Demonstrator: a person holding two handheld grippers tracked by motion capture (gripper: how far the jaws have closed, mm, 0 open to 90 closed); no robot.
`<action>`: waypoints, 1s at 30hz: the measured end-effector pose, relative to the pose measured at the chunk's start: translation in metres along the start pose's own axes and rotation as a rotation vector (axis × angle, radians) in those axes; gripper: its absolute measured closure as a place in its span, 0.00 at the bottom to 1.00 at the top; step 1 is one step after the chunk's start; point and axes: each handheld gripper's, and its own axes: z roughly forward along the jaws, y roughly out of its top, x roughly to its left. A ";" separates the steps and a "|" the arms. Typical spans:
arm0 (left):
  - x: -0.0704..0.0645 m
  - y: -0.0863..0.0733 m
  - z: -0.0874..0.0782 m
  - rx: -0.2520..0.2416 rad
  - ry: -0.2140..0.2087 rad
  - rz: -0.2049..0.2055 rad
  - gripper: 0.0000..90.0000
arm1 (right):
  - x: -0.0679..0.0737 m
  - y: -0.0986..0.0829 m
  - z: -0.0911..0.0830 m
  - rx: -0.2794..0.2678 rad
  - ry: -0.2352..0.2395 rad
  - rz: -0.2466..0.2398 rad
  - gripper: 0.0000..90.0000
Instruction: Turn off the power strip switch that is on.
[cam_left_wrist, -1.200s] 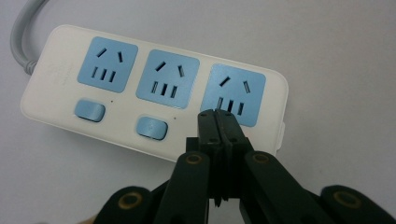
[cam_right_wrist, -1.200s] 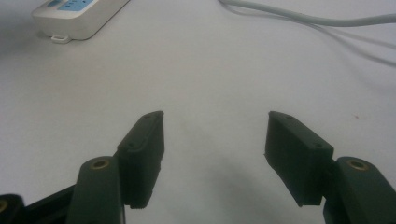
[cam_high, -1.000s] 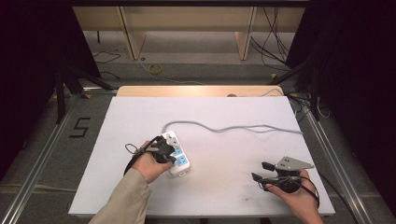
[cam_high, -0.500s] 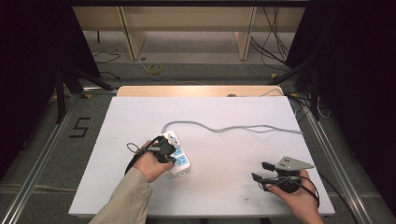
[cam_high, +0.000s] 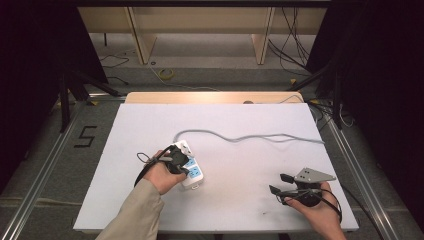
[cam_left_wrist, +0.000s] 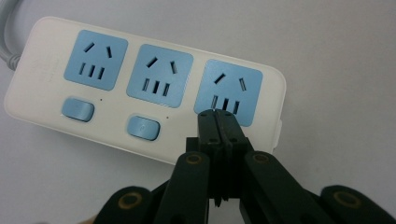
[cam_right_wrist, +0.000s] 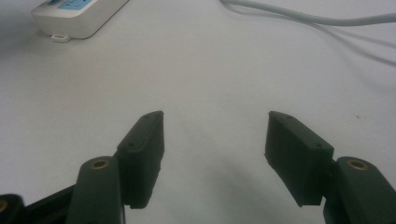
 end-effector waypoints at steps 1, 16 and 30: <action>0.000 0.000 0.000 0.001 0.000 -0.001 1.00 | 0.000 0.000 0.000 0.000 0.000 0.000 0.43; 0.001 0.002 0.002 0.026 0.007 -0.005 1.00 | 0.000 0.000 0.000 0.000 0.000 0.000 0.43; 0.001 0.005 0.002 0.056 0.009 -0.001 1.00 | 0.000 0.000 0.000 0.001 0.001 0.000 0.43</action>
